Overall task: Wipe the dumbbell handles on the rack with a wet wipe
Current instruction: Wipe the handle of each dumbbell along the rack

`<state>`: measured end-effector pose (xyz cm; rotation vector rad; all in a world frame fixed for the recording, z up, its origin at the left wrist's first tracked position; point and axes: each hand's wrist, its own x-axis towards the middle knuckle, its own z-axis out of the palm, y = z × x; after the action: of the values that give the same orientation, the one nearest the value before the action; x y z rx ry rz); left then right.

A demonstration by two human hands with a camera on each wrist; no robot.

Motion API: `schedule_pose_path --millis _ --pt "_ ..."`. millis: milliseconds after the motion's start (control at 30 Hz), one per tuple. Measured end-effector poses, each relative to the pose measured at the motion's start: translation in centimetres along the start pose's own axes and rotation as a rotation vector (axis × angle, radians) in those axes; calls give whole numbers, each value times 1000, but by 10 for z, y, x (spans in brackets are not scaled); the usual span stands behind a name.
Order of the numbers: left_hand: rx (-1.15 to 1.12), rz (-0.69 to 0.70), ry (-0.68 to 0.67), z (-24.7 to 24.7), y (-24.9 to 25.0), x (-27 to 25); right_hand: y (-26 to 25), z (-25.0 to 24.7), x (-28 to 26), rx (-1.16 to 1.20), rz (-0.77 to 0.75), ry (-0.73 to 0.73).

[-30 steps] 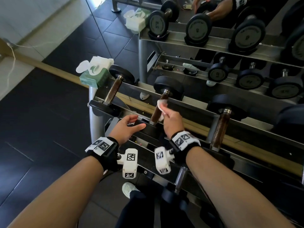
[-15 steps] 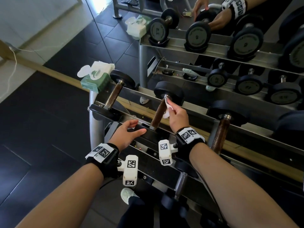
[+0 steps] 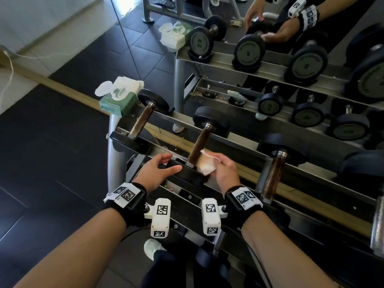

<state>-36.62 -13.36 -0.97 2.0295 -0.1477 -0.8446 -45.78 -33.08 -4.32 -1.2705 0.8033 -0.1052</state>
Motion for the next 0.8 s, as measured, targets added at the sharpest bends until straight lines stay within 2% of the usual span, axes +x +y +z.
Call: schedule_pose_path --millis 67,133,200,333,400,500,667,800 --pt "31 2 13 0 0 1 -4 -4 8 2 -17 141" --pt "37 7 16 1 0 2 -7 -2 15 -39 -22 186" --pt "34 13 16 2 1 2 -12 4 23 -27 12 188" --pt "45 27 41 4 -1 2 -22 14 36 291 91 134" --pt "42 17 42 4 -1 2 -22 18 39 350 77 92" --pt "30 10 37 4 -1 2 -21 26 41 289 72 46" --pt "-21 1 29 5 -2 2 -4 36 27 12 68 -1" --pt "-49 -9 14 5 -1 3 -9 39 34 -28 120 25"
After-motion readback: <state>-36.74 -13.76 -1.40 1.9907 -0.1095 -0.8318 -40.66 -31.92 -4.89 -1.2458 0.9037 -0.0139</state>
